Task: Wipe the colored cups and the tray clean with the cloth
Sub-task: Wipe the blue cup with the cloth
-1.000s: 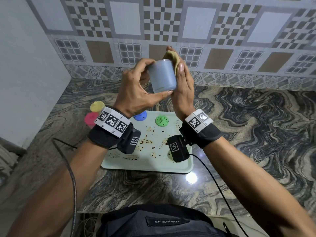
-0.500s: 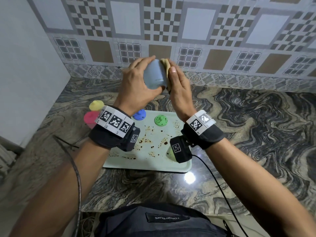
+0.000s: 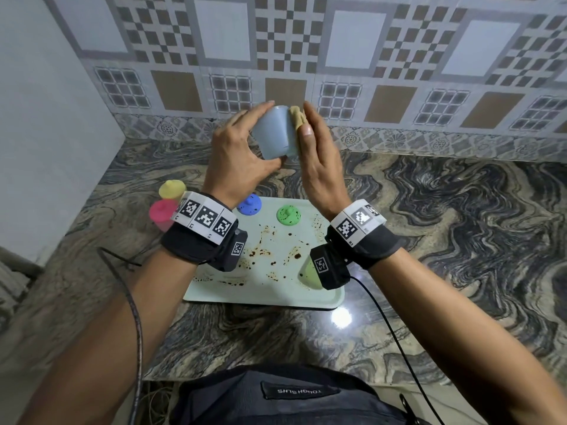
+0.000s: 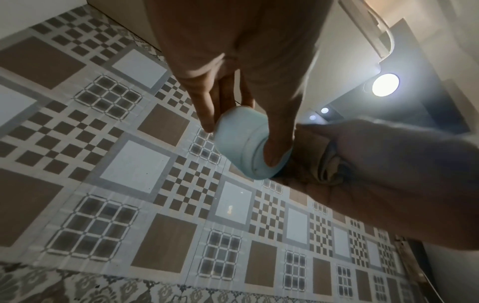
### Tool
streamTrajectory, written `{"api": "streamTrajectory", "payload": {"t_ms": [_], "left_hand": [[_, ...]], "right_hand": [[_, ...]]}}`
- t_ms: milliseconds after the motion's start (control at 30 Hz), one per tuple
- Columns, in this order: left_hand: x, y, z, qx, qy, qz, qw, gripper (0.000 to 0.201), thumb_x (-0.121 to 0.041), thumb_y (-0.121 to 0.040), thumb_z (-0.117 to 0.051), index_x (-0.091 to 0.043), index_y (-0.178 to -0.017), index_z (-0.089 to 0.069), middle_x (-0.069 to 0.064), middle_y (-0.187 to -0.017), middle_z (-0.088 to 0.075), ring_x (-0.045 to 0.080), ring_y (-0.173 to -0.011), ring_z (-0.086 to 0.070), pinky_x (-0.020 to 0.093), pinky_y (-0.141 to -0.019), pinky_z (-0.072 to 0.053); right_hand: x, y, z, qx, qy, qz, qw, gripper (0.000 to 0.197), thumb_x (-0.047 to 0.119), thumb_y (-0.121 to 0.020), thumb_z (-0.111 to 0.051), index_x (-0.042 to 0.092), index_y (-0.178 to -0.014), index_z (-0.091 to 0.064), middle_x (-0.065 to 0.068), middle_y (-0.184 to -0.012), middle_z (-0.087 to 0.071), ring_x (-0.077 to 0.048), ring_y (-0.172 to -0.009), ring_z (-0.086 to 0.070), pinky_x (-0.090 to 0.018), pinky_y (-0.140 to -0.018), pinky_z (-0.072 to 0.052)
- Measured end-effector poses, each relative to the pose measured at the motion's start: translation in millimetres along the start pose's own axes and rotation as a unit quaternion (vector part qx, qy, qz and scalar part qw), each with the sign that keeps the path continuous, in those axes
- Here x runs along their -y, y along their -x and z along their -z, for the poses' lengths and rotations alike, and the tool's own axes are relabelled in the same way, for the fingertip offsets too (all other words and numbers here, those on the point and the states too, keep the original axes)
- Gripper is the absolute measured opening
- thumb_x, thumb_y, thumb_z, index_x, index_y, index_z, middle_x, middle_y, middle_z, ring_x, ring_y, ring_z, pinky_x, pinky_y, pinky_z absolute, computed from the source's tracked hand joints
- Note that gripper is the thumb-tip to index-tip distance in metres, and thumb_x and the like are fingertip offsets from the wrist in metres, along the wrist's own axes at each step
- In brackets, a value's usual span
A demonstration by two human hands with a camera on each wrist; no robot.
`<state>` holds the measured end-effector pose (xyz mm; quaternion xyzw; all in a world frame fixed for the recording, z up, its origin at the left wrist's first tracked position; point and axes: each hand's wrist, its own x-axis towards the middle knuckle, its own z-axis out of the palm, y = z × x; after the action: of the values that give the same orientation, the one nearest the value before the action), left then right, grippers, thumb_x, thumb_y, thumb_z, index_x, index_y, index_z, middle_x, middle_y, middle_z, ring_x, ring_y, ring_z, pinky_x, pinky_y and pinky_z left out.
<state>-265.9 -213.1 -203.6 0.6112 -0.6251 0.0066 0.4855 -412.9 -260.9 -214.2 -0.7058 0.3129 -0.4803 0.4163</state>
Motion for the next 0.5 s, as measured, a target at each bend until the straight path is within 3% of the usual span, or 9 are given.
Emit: {"api": "streamTrajectory", "payload": {"t_ms": [133, 233, 367, 500], "left_hand": [[-2, -2, -3, -0.012, 0.016, 0.004, 1.000, 0.079, -0.038, -0.060, -0.086, -0.011, -0.129, -0.058, 0.005, -0.124, -0.065, 0.017, -0.108, -0.064, 0.036, -0.086, -0.056], [-4, -3, -1, -0.014, 0.031, -0.007, 0.999, 0.076, -0.031, -0.061, -0.088, -0.007, -0.126, -0.059, 0.006, -0.121, -0.066, 0.017, -0.105, -0.066, 0.032, -0.085, -0.057], [-1, -4, 7, 0.001, 0.034, -0.025, 0.999, 0.072, -0.021, -0.060, -0.087, -0.004, -0.125, -0.060, 0.007, -0.120, -0.067, 0.016, -0.106, -0.065, 0.014, -0.088, -0.051], [6, -3, 10, 0.014, 0.033, -0.031, 0.999, 0.071, -0.017, -0.059, -0.089, -0.003, -0.123, -0.061, 0.005, -0.120, -0.065, 0.012, -0.105, -0.062, 0.005, -0.087, -0.046]], "right_hand": [[-3, 3, -4, 0.071, 0.065, 0.075, 0.993, 0.055, 0.019, -0.109, -0.035, 0.002, -0.157, -0.016, -0.014, -0.166, -0.012, -0.020, -0.154, -0.012, -0.038, -0.126, -0.017], [-4, -1, -1, 0.099, 0.038, 0.074, 0.992, 0.057, 0.015, -0.108, -0.037, 0.003, -0.158, -0.012, -0.014, -0.167, -0.010, -0.022, -0.155, -0.012, -0.049, -0.125, -0.018], [-7, -1, 4, 0.118, 0.026, 0.074, 0.990, 0.056, 0.011, -0.108, -0.037, 0.004, -0.158, -0.014, -0.013, -0.166, -0.016, -0.020, -0.153, -0.019, -0.049, -0.123, -0.025], [-9, -1, 6, 0.127, 0.024, 0.067, 0.989, 0.053, 0.013, -0.108, -0.035, 0.007, -0.158, -0.019, -0.012, -0.163, -0.026, -0.021, -0.150, -0.029, -0.047, -0.120, -0.032]]}}
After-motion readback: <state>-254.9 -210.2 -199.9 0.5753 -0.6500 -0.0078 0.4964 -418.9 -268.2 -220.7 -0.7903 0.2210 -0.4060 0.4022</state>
